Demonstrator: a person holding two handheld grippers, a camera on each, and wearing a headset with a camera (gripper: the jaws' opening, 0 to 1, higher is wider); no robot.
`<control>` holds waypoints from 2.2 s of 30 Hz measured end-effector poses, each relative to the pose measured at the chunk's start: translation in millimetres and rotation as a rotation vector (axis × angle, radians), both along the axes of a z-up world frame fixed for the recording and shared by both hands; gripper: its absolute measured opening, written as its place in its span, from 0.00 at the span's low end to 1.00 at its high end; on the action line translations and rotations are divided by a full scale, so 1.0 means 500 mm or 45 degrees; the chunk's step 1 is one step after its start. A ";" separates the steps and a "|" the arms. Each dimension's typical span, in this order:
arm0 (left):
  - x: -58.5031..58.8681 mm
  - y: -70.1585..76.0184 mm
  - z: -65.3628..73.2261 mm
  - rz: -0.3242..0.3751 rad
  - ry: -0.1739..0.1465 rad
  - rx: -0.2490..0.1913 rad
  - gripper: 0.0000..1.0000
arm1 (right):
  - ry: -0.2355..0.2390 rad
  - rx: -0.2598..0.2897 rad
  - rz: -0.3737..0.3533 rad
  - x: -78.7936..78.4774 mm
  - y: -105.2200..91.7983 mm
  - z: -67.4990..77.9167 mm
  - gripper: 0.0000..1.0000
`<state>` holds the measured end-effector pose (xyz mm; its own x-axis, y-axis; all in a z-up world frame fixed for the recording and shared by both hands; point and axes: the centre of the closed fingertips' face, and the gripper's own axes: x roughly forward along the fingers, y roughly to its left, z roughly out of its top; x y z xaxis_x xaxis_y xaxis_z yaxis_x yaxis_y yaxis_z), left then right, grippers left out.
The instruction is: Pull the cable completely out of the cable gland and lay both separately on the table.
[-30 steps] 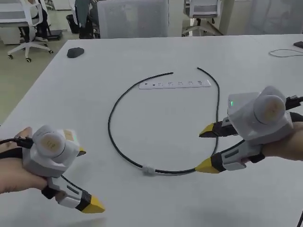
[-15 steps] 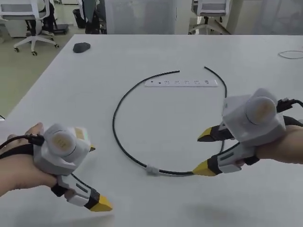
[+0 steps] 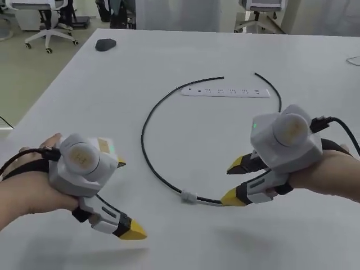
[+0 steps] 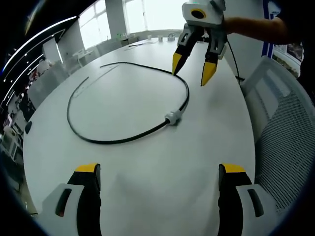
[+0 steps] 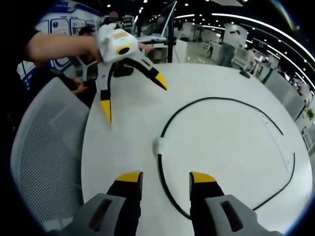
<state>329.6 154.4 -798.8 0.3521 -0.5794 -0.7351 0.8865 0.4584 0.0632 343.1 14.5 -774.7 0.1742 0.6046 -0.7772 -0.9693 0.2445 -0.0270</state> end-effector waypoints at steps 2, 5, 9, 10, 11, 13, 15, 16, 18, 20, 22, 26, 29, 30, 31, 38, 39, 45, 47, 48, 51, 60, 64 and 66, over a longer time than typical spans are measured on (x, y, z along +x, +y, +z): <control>0.003 0.003 -0.004 0.009 -0.013 0.001 1.00 | 0.012 0.000 -0.004 0.002 0.010 -0.008 0.32; 0.001 -0.001 -0.009 0.013 -0.012 -0.011 1.00 | 0.020 0.014 -0.006 0.000 0.029 -0.018 0.31; -0.002 -0.007 -0.010 0.009 -0.001 -0.025 0.99 | 0.025 0.021 -0.021 0.003 0.048 -0.035 0.26; -0.001 -0.007 -0.011 0.010 -0.001 -0.025 0.99 | 0.028 0.024 -0.026 0.004 0.052 -0.039 0.26; 0.000 -0.006 -0.011 0.017 -0.001 -0.028 0.99 | 0.034 0.031 -0.030 0.004 0.057 -0.043 0.26; 0.003 -0.014 -0.005 0.041 0.012 -0.080 0.99 | 0.041 0.034 -0.032 0.003 0.063 -0.050 0.26; 0.008 -0.016 -0.003 0.061 0.008 -0.105 0.99 | 0.060 0.044 -0.035 0.000 0.074 -0.058 0.26; 0.007 -0.016 -0.004 0.062 0.010 -0.107 0.99 | 0.059 0.044 -0.035 0.000 0.077 -0.062 0.26; 0.006 -0.016 -0.008 0.055 0.013 -0.101 0.99 | 0.062 0.042 -0.038 0.002 0.085 -0.070 0.25; 0.004 -0.016 -0.010 0.041 0.009 -0.088 0.99 | 0.058 0.043 -0.046 0.005 0.091 -0.078 0.24; 0.003 -0.017 -0.011 0.039 0.012 -0.090 0.99 | 0.058 0.043 -0.050 0.009 0.096 -0.086 0.21; 0.005 -0.021 -0.007 0.033 0.002 -0.103 0.99 | 0.074 0.047 -0.052 0.006 0.104 -0.099 0.20; 0.005 -0.021 -0.006 0.027 -0.005 -0.102 0.98 | 0.061 0.048 -0.054 0.008 0.106 -0.101 0.18; 0.005 -0.021 -0.006 0.029 -0.002 -0.103 0.98 | 0.061 0.044 -0.063 0.010 0.105 -0.101 0.16; 0.005 -0.021 -0.006 0.029 -0.002 -0.107 0.98 | 0.059 0.047 -0.062 0.012 0.106 -0.100 0.15; 0.014 -0.031 0.002 0.042 -0.033 -0.122 0.99 | 0.042 0.054 -0.064 0.009 0.111 -0.101 0.09; 0.013 -0.035 0.003 0.041 -0.026 -0.133 0.98 | 0.034 0.053 -0.065 0.009 0.111 -0.101 0.09; 0.019 -0.034 0.002 -0.006 -0.095 -0.036 0.94 | 0.070 0.062 -0.085 -0.001 0.096 -0.101 0.08; 0.018 -0.041 0.007 0.004 -0.092 -0.053 0.89 | 0.090 0.061 -0.066 -0.012 0.081 -0.100 0.08; 0.017 -0.046 0.012 0.006 -0.084 -0.076 0.88 | 0.104 0.073 -0.034 -0.023 0.079 -0.097 0.08; 0.012 -0.087 0.053 0.058 -0.013 -0.299 0.85 | 0.124 0.081 0.031 -0.053 0.056 -0.091 0.07; -0.053 -0.181 0.060 -0.111 0.133 -0.397 0.77 | 0.139 0.063 0.164 -0.109 -0.001 -0.040 0.07; -0.073 -0.234 0.081 -0.132 0.182 -0.510 0.74 | 0.093 0.095 0.284 -0.135 -0.007 -0.012 0.07; -0.074 -0.259 0.087 -0.093 0.227 -0.585 0.75 | 0.056 0.129 0.394 -0.157 -0.006 0.004 0.07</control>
